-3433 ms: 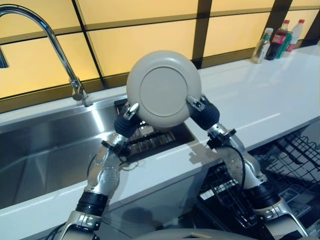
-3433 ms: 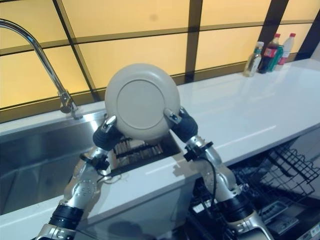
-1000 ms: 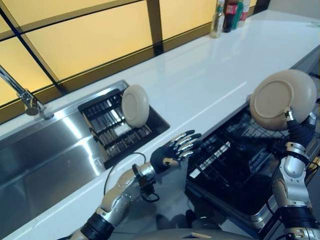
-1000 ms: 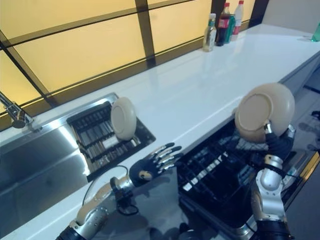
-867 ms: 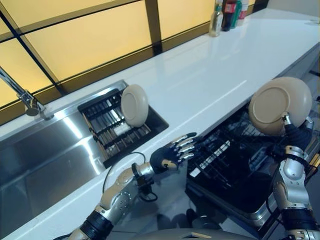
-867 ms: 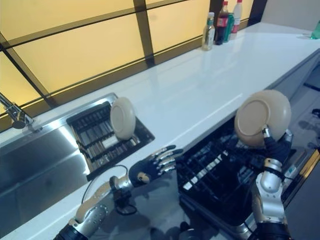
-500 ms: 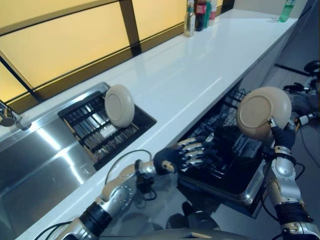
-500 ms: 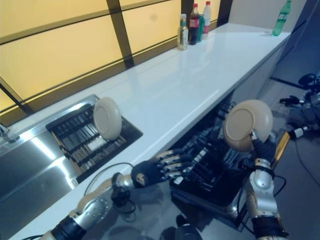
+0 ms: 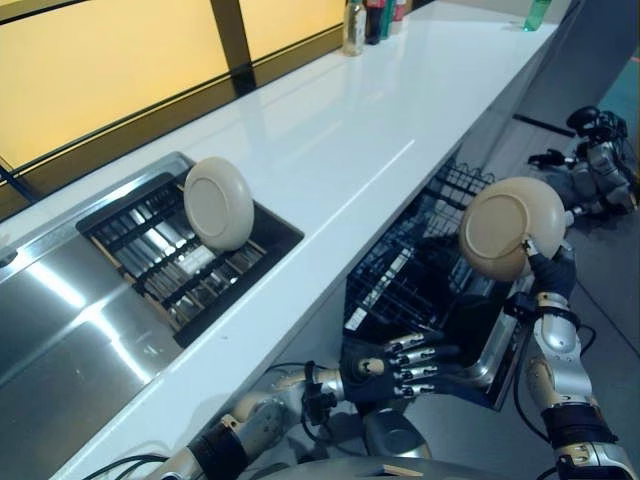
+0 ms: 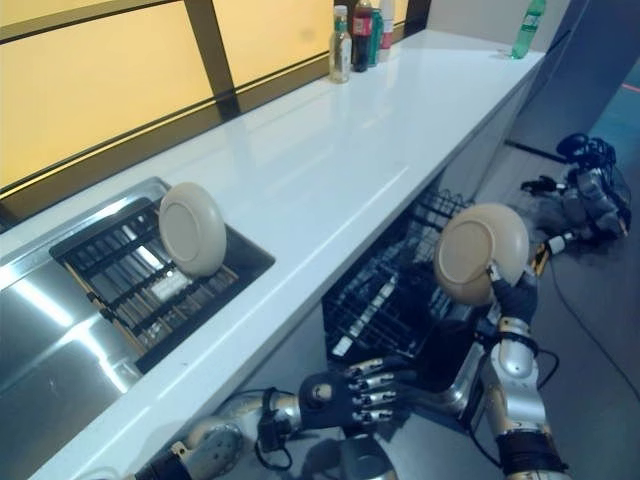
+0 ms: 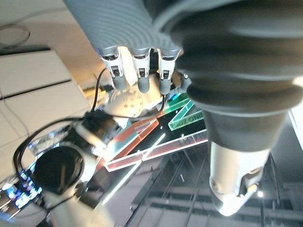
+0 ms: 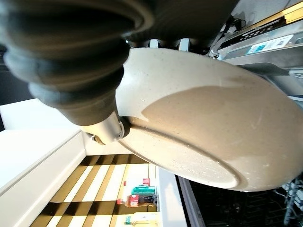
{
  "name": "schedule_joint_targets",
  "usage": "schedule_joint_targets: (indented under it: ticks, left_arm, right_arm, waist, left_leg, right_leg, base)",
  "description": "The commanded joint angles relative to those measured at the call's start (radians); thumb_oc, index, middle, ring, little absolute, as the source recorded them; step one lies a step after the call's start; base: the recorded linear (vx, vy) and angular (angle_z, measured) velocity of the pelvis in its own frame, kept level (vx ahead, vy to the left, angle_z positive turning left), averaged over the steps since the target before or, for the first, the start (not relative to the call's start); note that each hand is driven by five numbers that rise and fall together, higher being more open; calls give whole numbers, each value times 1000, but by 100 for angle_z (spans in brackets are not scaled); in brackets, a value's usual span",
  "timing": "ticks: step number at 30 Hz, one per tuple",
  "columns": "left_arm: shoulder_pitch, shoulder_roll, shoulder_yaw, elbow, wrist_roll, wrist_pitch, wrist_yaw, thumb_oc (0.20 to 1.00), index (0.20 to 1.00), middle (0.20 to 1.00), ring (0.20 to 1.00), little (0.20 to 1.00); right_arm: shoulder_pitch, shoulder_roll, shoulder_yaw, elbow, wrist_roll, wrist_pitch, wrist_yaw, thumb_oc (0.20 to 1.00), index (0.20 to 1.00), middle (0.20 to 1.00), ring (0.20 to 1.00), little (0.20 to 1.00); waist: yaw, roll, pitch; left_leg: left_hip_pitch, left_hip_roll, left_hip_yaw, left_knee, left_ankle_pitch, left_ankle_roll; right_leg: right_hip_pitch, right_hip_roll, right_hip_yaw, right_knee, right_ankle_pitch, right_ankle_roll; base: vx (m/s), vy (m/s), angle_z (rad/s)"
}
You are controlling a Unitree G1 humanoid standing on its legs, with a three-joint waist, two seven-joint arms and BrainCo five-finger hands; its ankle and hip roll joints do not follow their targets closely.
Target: Pick up plates and place into dishwasher.
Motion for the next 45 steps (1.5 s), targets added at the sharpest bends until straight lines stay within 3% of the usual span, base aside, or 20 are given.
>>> schedule_joint_targets:
  ticks: [1,6,9,13,17,23,31,38,45]
  left_arm:
    - [55,6,29,-17,92,-91,30,1000,1000,1000,1000,1000]
    - [90,-15,72,164,199,-95,88,1000,1000,1000,1000,1000]
    - [110,-24,104,306,351,-143,163,1000,1000,1000,1000,1000]
    - [148,-13,178,400,464,-156,202,1000,1000,1000,1000,1000]
    - [182,20,249,447,526,-156,170,1000,1000,1000,1000,1000]
    - [247,63,341,498,578,-181,109,1000,1000,1000,1000,1000]
    - [299,117,413,523,635,-188,17,1000,1000,1000,1000,1000]
    - [288,150,429,505,625,-154,-3,1000,1000,1000,1000,1000]
    - [297,146,453,507,618,-135,-13,1000,1000,1000,1000,1000]
  right_arm:
    - [-141,-58,9,78,42,-50,-17,200,200,200,200,200]
    - [-150,-56,44,96,21,8,-52,200,200,200,200,200]
    - [-146,-61,62,111,-42,57,-44,200,200,200,200,200]
    - [-104,-90,66,102,-117,115,7,200,200,200,200,200]
    - [-102,-148,83,143,-162,155,104,200,200,200,200,200]
    - [-86,-225,104,195,-165,132,277,200,200,200,200,200]
    - [-108,-304,142,298,-258,88,385,200,200,200,200,200]
    - [-134,-334,186,328,-263,71,494,200,200,200,200,200]
    - [-107,-304,188,292,-240,64,590,200,200,200,200,200]
  waist:
    - [68,29,-47]
    - [92,16,-61]
    - [106,5,-61]
    - [123,-10,-49]
    - [144,-24,-22]
    - [175,-31,-13]
    - [207,-27,0]
    - [219,-24,21]
    - [217,-29,17]
  left_leg:
    - [-62,24,-83,17,-40,38]
    - [-35,35,-81,-12,-32,29]
    - [-28,35,-91,-30,-27,30]
    - [-43,34,-101,-25,-19,33]
    - [-70,42,-105,21,-27,33]
    - [-79,47,-115,44,-28,26]
    - [-80,48,-141,73,-41,18]
    - [-87,61,-147,92,-40,13]
    - [-73,67,-146,90,-43,12]
  right_leg:
    - [-41,-43,-88,127,56,12]
    - [-5,-41,-125,66,41,12]
    - [-11,-43,-140,64,52,18]
    - [-29,-51,-161,75,67,21]
    - [-41,-55,-180,89,62,24]
    - [-30,-62,-209,98,53,29]
    - [-41,-75,-243,132,51,38]
    - [-44,-82,-263,149,49,48]
    - [-44,-83,-276,156,43,59]
  base:
    - [15,-45,-7]
    - [57,-61,-11]
    - [80,-84,0]
    - [34,-93,-3]
    - [11,-91,10]
    - [52,-60,10]
    - [60,-40,12]
    - [20,-39,12]
    - [23,-31,4]
